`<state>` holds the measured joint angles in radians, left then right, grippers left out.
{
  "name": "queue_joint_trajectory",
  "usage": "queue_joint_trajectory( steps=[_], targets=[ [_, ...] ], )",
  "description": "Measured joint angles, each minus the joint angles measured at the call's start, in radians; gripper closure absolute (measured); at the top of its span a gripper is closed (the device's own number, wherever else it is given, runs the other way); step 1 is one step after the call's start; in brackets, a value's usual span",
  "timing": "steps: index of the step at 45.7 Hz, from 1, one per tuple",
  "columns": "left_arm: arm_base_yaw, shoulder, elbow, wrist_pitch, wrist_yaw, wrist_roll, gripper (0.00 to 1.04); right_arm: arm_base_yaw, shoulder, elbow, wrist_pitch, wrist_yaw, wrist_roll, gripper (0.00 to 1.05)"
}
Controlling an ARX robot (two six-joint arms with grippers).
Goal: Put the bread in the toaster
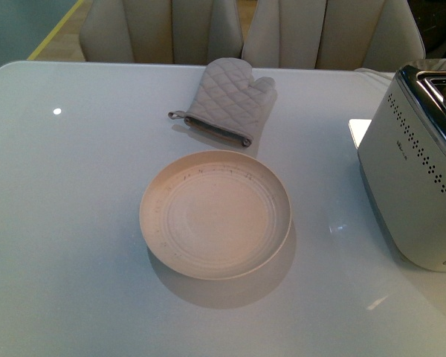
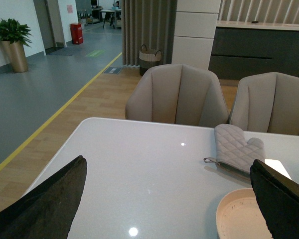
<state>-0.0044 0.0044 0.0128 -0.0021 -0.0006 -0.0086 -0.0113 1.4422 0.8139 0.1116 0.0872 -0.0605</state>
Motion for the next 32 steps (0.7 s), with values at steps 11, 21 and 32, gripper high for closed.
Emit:
queue_joint_trajectory(
  steps=[11,21,32],
  targets=[
    [0.000,0.000,0.000,0.000,0.000,0.000,0.07,0.004,0.078,-0.005,-0.034,0.005,0.014,0.97],
    [0.000,0.000,0.000,0.000,0.000,0.000,0.07,0.008,0.103,-0.076,-0.004,0.000,0.034,0.67],
    [0.000,0.000,0.000,0.000,0.000,0.000,0.07,-0.002,-0.018,-0.103,0.057,0.003,0.063,0.35]
  ],
)
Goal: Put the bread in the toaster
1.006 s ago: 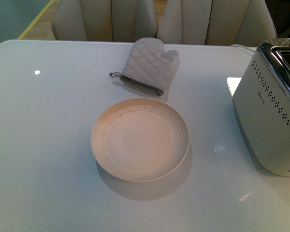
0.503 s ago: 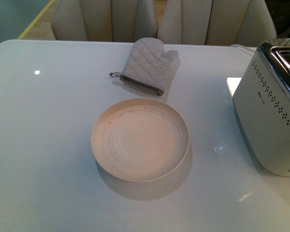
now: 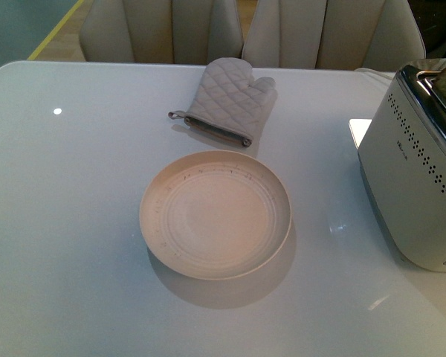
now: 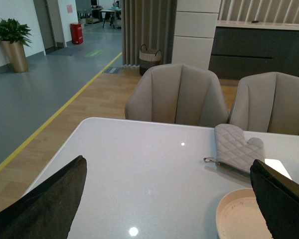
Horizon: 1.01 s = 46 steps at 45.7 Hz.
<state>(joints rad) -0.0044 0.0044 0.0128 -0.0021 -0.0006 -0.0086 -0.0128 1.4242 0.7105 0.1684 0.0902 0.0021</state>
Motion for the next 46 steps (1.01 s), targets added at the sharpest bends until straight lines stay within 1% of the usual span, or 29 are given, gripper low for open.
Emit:
queue_joint_trajectory(
  steps=[9,10,11,12,14,16,17,18,21,27,29,31,32,46],
  targets=[
    [0.000,0.000,0.000,0.000,0.000,0.000,0.07,-0.015,-0.219,-0.042,0.023,0.026,0.006,0.08],
    [0.000,0.000,0.000,0.000,0.000,0.000,0.07,-0.025,-0.252,-0.071,0.080,-0.014,0.005,0.11],
    [0.000,0.000,0.000,0.000,0.000,0.000,0.07,-0.035,-0.301,-0.126,0.193,-0.081,0.004,0.17],
    [0.000,0.000,0.000,0.000,0.000,0.000,0.07,-0.039,-0.341,-0.174,0.275,-0.112,0.004,0.22],
    [0.000,0.000,0.000,0.000,0.000,0.000,0.07,-0.034,-0.389,-0.230,0.359,-0.125,0.004,0.29],
    [0.000,0.000,0.000,0.000,0.000,0.000,0.07,-0.014,-0.426,-0.274,0.406,-0.098,0.004,0.36],
    [0.000,0.000,0.000,0.000,0.000,0.000,0.07,-0.008,-0.440,-0.292,0.417,-0.097,0.004,0.40],
    [0.000,0.000,0.000,0.000,0.000,0.000,0.07,-0.006,-0.446,-0.301,0.422,-0.097,0.004,0.41],
    [0.000,0.000,0.000,0.000,0.000,0.000,0.07,0.005,-0.475,-0.352,0.435,-0.095,0.003,0.52],
    [0.000,0.000,0.000,0.000,0.000,0.000,0.07,0.008,-0.546,-0.464,0.446,-0.094,0.003,0.82],
    [0.000,0.000,0.000,0.000,0.000,0.000,0.07,0.008,-0.573,-0.484,0.446,-0.094,0.003,0.90],
    [0.000,0.000,0.000,0.000,0.000,0.000,0.07,0.008,-0.605,-0.510,0.446,-0.090,0.003,1.01],
    [0.000,0.000,0.000,0.000,0.000,0.000,0.07,0.008,-0.614,-0.519,0.445,-0.090,-0.002,1.03],
    [0.000,0.000,0.000,0.000,0.000,0.000,0.07,0.009,-0.771,-0.616,0.381,-0.090,0.001,1.03]
  ],
)
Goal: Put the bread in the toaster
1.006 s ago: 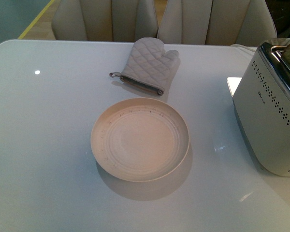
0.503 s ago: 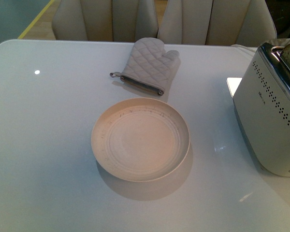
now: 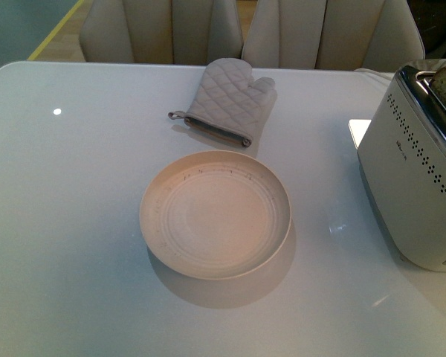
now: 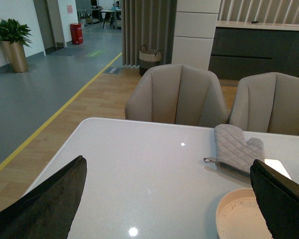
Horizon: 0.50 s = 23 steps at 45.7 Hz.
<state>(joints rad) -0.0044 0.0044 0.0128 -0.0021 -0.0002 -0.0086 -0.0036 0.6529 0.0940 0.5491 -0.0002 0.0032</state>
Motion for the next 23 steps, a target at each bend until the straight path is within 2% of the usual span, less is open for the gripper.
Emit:
queue_joint_trajectory(
  steps=[19,23],
  targets=[
    [0.000,0.000,0.000,0.000,0.000,0.000,0.07,0.000,-0.179,-0.057,-0.121,0.000,0.000,1.03],
    [0.000,0.000,0.000,0.000,0.000,0.000,0.07,0.000,-0.204,-0.076,-0.104,0.002,0.000,1.03]
  ],
)
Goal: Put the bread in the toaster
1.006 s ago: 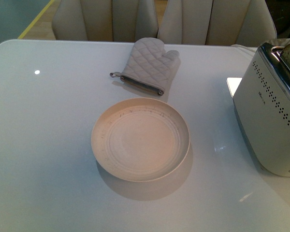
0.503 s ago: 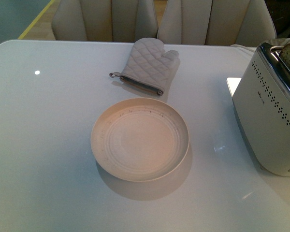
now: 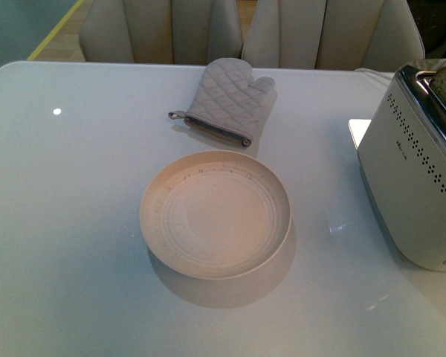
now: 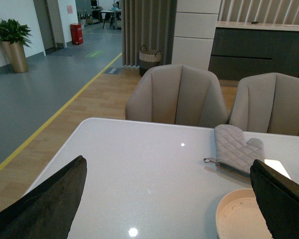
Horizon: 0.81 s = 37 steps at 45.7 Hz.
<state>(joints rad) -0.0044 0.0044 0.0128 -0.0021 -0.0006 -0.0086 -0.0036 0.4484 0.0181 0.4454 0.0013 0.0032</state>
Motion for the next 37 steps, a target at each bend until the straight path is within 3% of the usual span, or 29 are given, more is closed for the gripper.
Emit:
queue_joint_trajectory(
  steps=[37],
  targets=[
    [0.000,0.000,0.000,0.000,0.000,0.000,0.07,0.000,-0.307,0.000,-0.312,0.000,0.000,1.03]
  ],
)
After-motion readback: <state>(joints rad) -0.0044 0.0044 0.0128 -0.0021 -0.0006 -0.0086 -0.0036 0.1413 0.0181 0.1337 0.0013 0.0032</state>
